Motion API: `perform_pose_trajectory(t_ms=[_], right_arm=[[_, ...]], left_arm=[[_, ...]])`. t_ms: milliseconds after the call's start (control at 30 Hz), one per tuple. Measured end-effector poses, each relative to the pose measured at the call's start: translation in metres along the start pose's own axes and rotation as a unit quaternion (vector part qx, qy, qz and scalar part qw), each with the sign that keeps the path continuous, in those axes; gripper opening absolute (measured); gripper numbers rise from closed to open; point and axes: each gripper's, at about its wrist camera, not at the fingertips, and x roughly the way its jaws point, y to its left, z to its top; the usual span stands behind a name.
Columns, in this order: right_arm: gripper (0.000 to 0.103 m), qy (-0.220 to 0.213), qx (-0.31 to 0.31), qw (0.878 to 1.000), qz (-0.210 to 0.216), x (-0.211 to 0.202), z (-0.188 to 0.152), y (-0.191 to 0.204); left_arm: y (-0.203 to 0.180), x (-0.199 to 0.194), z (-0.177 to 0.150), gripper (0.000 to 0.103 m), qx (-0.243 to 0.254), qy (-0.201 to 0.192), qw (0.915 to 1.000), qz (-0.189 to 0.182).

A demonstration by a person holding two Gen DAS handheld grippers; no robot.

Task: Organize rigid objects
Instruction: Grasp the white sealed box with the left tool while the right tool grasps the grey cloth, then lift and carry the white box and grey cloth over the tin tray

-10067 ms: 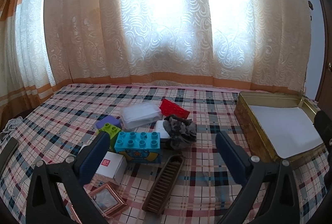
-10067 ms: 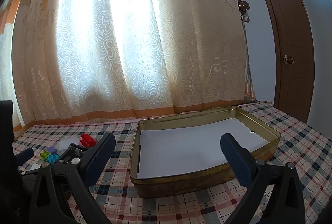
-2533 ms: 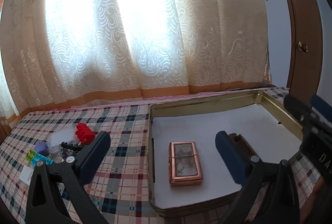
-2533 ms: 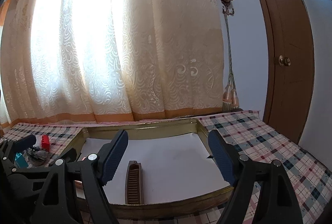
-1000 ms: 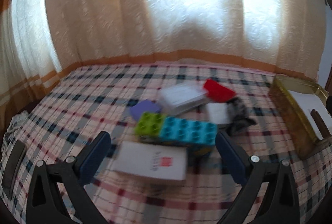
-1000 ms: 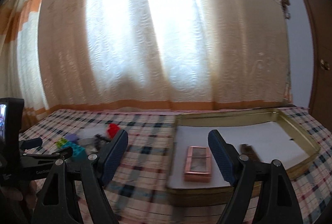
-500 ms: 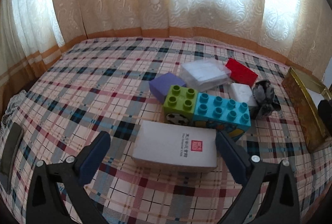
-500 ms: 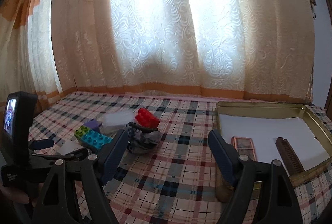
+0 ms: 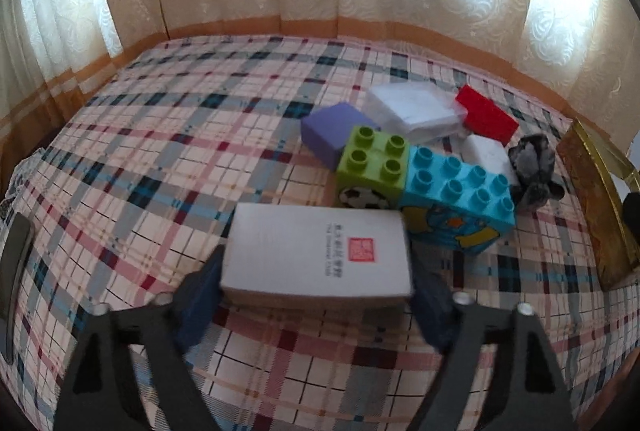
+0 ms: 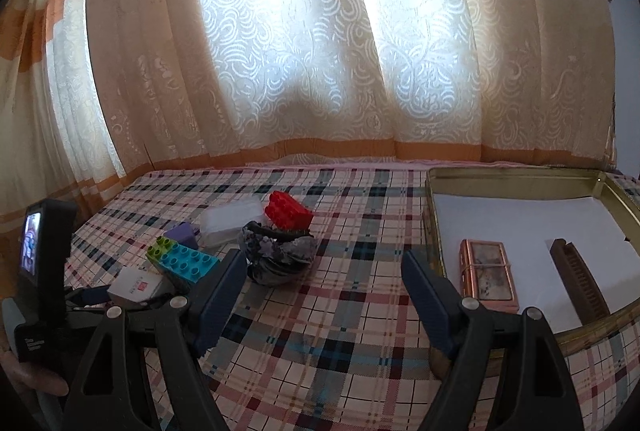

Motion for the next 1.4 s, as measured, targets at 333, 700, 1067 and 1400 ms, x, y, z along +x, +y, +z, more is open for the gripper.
perform_pose_trajectory(t_ms=[333,700,1067,1400], right_arm=[[0.081,0.055,-0.024,0.998,0.022,0.035,0.005,0.024],[0.076,0.156,0.002,0.987,0.044,0.101,0.009,0.039],[0.051,0.143,0.039,0.986,0.07,0.084,0.006,0.013],[0.051,0.056,0.021,0.994,0.094,0.039,0.018,0.012]], left_arm=[[0.012,-0.033,0.003,0.079,-0.038,-0.103,0.9939,0.005],[0.029,-0.047,0.006,0.079,-0.089,-0.153,0.9842,0.009],[0.029,-0.048,0.005,0.079,-0.089,-0.158,0.9834,0.004],[0.02,-0.057,0.003,0.079,-0.078,-0.192,0.9783,-0.009]])
